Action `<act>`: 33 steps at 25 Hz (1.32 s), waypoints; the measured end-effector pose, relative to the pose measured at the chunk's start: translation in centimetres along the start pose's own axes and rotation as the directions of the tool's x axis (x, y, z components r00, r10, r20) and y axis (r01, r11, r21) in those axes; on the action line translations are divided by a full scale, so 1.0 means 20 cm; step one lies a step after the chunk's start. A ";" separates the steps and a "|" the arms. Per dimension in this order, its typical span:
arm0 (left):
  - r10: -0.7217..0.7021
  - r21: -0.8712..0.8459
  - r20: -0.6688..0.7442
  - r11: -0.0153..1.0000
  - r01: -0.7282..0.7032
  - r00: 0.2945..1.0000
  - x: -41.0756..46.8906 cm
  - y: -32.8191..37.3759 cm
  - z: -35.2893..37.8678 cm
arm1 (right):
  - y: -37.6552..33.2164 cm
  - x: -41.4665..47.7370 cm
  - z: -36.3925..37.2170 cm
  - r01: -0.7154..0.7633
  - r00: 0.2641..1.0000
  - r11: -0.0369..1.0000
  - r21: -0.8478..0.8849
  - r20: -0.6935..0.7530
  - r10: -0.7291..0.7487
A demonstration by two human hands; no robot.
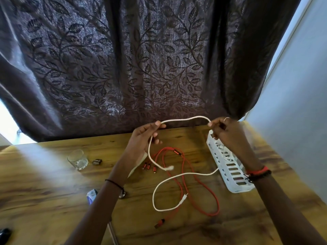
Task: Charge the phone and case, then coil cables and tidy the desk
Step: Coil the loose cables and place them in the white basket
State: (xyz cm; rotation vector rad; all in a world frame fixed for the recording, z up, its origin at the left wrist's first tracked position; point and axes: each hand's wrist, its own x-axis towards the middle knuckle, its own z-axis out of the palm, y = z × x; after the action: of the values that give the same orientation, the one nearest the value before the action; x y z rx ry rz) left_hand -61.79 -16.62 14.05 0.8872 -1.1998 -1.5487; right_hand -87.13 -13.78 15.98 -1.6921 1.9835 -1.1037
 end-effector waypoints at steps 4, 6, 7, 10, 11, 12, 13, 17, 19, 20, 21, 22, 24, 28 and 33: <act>0.032 0.248 -0.010 0.968 -0.029 0.999 0.01 0.09 0.09 | -0.02 0.02 0.09 0.158 0.972 0.964 -0.212 0.206 -0.114; 0.061 0.360 0.009 0.931 -0.061 0.998 0.02 0.11 0.16 | -0.10 0.01 0.14 0.373 0.925 0.908 -0.191 0.159 -0.346; 0.067 0.382 0.021 0.922 -0.070 0.998 0.02 0.12 0.19 | -0.15 0.00 0.17 0.477 0.877 0.863 -0.164 0.148 -0.456; 0.068 0.385 0.050 0.919 -0.082 0.996 0.02 0.16 0.23 | -0.20 0.06 0.17 0.615 0.789 0.765 -0.194 0.139 -0.599; 0.064 0.380 0.063 0.921 -0.083 0.996 0.01 0.17 0.23 | -0.21 0.07 0.14 0.601 0.799 0.772 -0.209 0.124 -0.589; 0.054 0.369 0.086 0.926 -0.082 0.995 0.00 0.17 0.21 | -0.22 0.09 0.12 0.589 0.806 0.776 -0.225 0.087 -0.586; 0.038 0.351 0.119 0.933 -0.078 0.992 -0.02 0.17 0.19 | -0.22 0.11 0.10 0.567 0.819 0.791 -0.231 0.053 -0.572; 0.004 0.219 0.235 0.974 -0.057 0.972 -0.09 0.15 0.13 | -0.16 0.21 0.04 0.326 0.940 0.935 -0.137 -0.056 -0.336; -0.001 0.175 0.214 0.984 -0.037 0.977 -0.10 0.14 0.14 | -0.13 0.22 0.06 0.261 0.961 0.949 -0.177 -0.044 -0.273; -0.005 0.169 0.191 0.985 -0.028 0.982 -0.10 0.14 0.14 | -0.14 0.21 0.08 0.322 0.943 0.925 -0.202 -0.015 -0.332; -0.005 0.165 0.166 0.986 -0.023 0.986 -0.09 0.14 0.15 | -0.16 0.17 0.10 0.431 0.901 0.881 -0.192 0.042 -0.432; -0.006 0.161 0.142 0.987 -0.017 0.990 -0.09 0.14 0.16 | -0.18 0.14 0.13 0.556 0.831 0.812 -0.178 0.112 -0.545; -0.026 0.161 0.123 0.987 0.006 0.992 -0.07 0.15 0.17 | -0.19 0.11 0.18 0.688 0.725 0.693 -0.216 0.167 -0.668; -0.123 0.074 0.189 0.991 0.110 0.974 -0.11 0.13 0.19 | -0.22 0.11 0.17 0.529 0.839 0.849 0.002 0.152 -0.523; -0.140 -0.118 0.172 0.980 0.162 0.975 -0.10 0.15 0.18 | -0.23 0.05 0.16 0.511 0.833 0.849 0.133 0.165 -0.528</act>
State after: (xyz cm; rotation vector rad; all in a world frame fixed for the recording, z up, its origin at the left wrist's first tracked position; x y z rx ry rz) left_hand -63.76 -13.88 17.92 0.7925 -1.1500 -1.8315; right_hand -81.99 -15.84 17.37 -2.2704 1.3622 -1.1040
